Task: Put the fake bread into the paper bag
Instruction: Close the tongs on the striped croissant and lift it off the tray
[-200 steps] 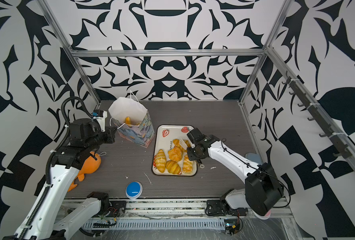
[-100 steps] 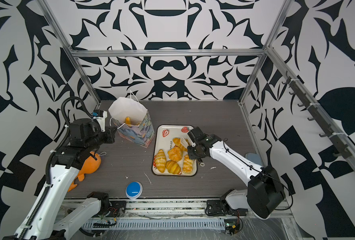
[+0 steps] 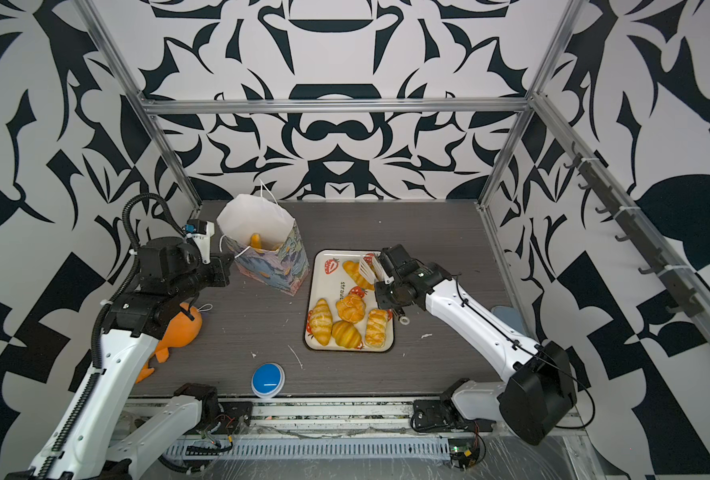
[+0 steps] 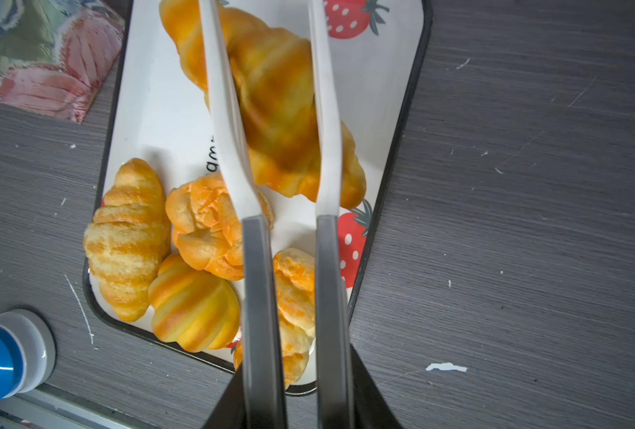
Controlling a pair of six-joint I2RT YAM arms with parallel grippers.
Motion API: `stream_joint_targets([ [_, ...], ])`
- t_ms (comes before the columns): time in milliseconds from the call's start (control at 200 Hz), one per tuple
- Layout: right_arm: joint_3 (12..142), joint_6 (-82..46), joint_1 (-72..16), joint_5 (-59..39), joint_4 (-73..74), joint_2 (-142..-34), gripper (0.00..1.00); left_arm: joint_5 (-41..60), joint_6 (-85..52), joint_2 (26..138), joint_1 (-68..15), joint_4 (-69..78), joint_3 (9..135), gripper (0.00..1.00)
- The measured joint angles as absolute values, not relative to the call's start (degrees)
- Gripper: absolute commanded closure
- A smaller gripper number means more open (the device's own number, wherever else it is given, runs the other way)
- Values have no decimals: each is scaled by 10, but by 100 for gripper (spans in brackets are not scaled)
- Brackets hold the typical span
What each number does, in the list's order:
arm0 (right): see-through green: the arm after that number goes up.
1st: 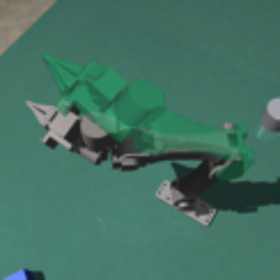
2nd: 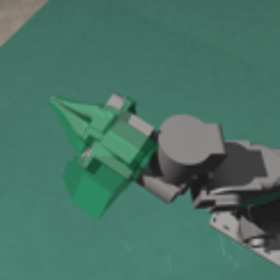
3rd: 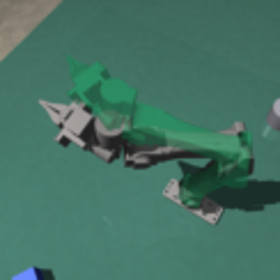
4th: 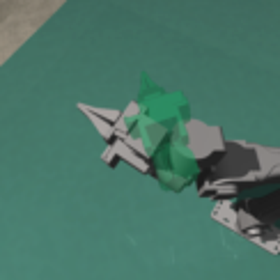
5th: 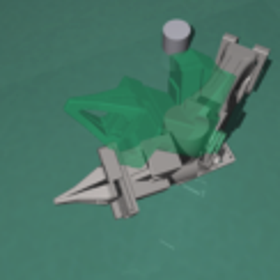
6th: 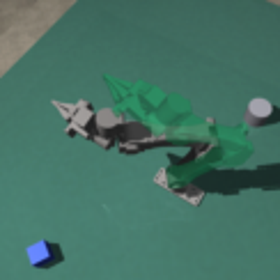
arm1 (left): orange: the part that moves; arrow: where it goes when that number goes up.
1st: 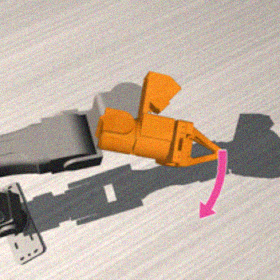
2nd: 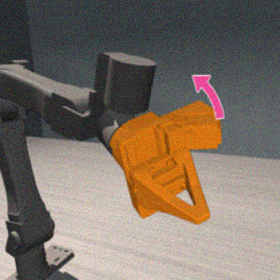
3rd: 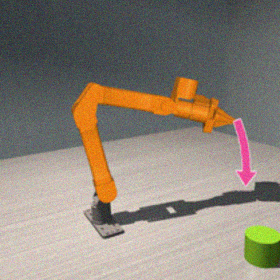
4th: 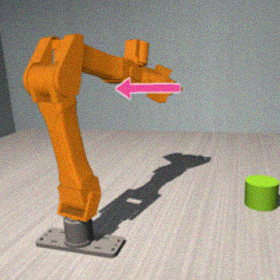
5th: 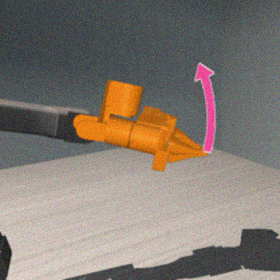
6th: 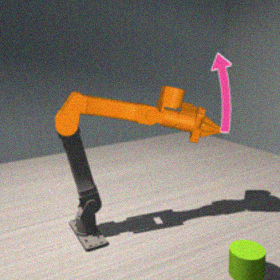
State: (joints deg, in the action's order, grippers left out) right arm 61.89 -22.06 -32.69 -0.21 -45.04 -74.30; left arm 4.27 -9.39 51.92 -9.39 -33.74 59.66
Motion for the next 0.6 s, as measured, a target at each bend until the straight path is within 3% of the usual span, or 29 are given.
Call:
stream_joint_targets([
  [600,732,-222,-326,-45,-463,-743,68,43,-94,519,-94,-337,597,96],
])
